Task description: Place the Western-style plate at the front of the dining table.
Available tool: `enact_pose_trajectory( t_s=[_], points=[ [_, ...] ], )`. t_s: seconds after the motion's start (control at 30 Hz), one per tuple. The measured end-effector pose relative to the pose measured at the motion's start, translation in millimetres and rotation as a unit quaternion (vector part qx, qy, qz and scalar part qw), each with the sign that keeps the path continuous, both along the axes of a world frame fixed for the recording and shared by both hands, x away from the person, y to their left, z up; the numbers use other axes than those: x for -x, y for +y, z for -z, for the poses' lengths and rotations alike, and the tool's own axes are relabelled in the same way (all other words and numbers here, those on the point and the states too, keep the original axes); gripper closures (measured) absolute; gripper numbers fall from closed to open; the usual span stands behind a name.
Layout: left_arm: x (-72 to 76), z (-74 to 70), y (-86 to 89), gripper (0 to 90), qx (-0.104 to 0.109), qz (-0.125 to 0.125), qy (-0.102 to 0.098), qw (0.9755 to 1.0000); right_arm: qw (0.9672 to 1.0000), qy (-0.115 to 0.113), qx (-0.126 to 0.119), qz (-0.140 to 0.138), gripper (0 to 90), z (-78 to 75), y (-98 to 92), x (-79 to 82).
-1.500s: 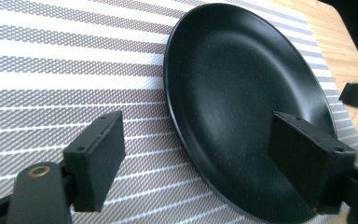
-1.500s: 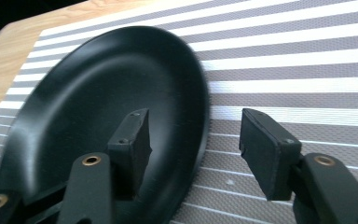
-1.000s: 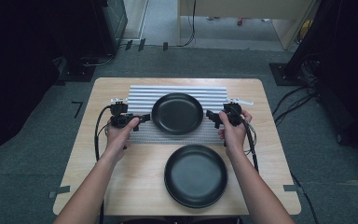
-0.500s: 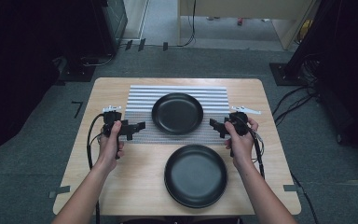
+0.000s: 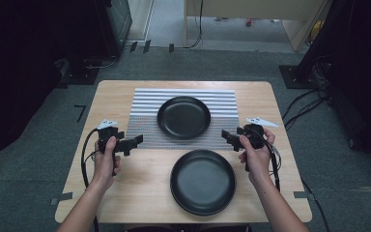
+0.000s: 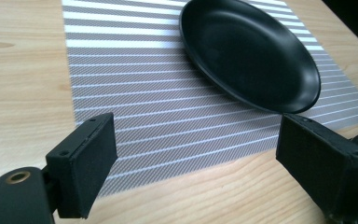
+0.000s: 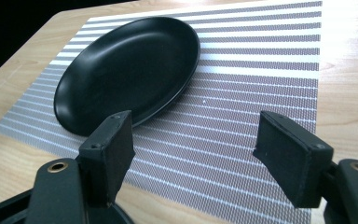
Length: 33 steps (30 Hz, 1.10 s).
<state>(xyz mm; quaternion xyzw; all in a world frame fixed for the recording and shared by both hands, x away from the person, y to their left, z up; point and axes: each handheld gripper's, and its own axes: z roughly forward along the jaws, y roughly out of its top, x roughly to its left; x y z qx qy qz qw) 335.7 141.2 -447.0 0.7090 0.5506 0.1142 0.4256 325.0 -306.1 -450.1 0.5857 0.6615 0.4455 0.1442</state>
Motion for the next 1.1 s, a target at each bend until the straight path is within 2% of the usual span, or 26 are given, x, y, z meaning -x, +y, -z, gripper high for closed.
enact_pose_trajectory(
  t_s=[0.1, 0.37, 0.67, 1.1],
  points=[
    [6.9, 0.5, 5.2, 12.5, 0.006, -0.005, -0.004, 1.0000, 1.0000, 0.001, -0.002, -0.001, 27.5, -0.1, -2.0, 6.7],
    [26.5, 4.4, 16.0, 13.0, 0.001, -0.011, -0.010, 0.9999, 1.0000, 0.004, -0.003, -0.006, 27.5, 3.0, -9.5, 24.2],
    [46.4, 15.5, 29.4, 13.0, -0.005, -0.014, -0.003, 0.9999, 1.0000, 0.002, -0.008, -0.001, 27.6, 9.0, -26.6, 46.3],
    [67.8, 31.2, 52.5, 13.0, 0.000, -0.037, 0.007, 0.9993, 0.9999, -0.002, -0.006, 0.009, 28.1, 17.2, -48.8, 68.9]
  ],
)
